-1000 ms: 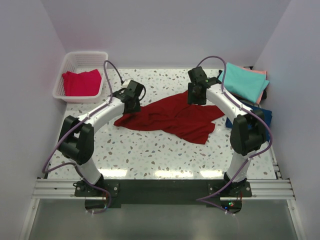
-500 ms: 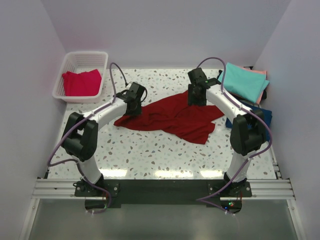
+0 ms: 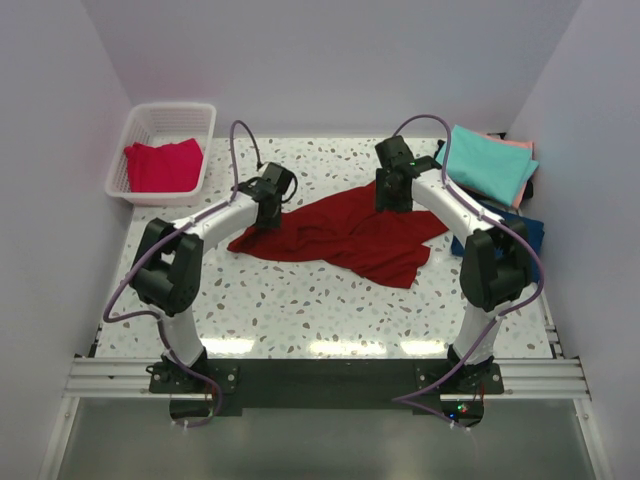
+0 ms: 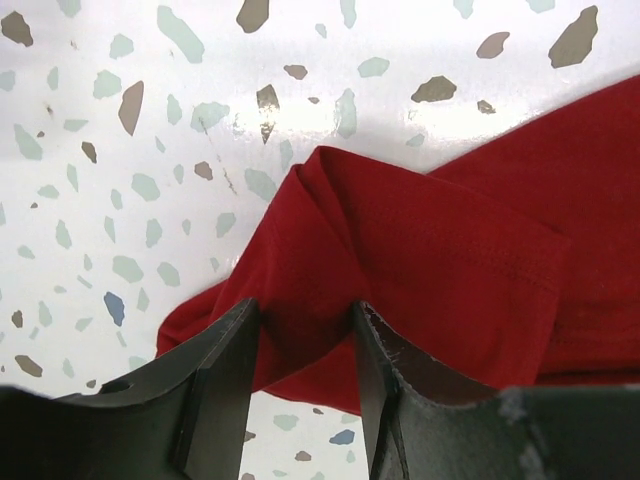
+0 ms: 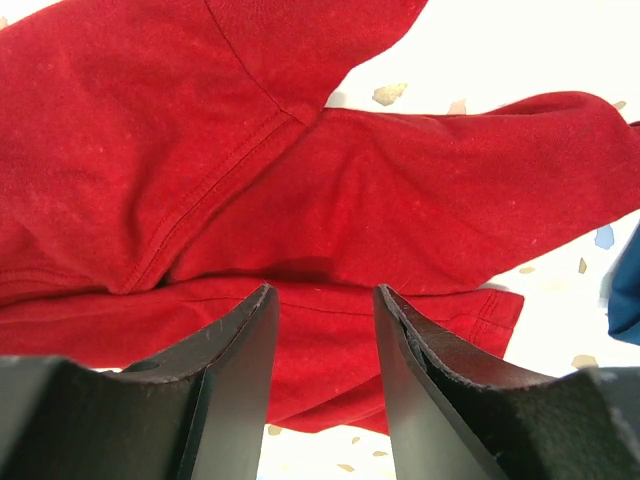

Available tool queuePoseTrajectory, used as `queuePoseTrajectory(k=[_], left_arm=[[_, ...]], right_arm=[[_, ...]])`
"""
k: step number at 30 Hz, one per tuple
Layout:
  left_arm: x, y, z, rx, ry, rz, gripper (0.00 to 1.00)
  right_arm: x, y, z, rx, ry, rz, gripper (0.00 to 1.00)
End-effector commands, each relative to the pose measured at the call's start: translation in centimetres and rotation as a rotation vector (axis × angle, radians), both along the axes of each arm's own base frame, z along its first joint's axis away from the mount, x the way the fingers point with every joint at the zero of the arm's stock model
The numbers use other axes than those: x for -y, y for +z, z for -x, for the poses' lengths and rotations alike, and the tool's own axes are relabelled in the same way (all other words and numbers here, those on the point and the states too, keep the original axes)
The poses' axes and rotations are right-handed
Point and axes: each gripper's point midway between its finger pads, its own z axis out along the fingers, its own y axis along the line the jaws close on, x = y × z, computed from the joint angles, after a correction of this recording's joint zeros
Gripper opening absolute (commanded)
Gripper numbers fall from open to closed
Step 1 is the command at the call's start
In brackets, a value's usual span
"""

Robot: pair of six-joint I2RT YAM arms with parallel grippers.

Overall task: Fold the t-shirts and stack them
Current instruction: Flatten the tshirt out

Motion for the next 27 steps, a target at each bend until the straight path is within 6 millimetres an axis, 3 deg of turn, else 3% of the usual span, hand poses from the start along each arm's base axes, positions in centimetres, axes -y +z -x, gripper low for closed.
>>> queuePoseTrajectory(k=[1, 7, 15, 27], left_arm=[[0.6, 1.7, -1.5, 0.045, -0.045, -0.025, 0.47], [2.1, 4.1, -1.2, 0.075, -0.121, 0.035, 0.47], [1.4, 2.9, -0.2, 0.017, -0.151, -0.087, 0.47], [0.5, 1.2, -1.3, 0.000, -0.127, -0.179, 0.47]], right_arm=[[-0.4, 0.8, -0.6, 0.019, 0.008, -0.005, 0.47], [-0.5, 0.7, -0.6, 0.014, 0.009, -0.005, 0.47], [-0.6, 0.6, -0.7, 0.012, 0.009, -0.008, 0.47], [-0.3, 0.8, -0.5, 0.013, 0.000, -0.004, 0.47]])
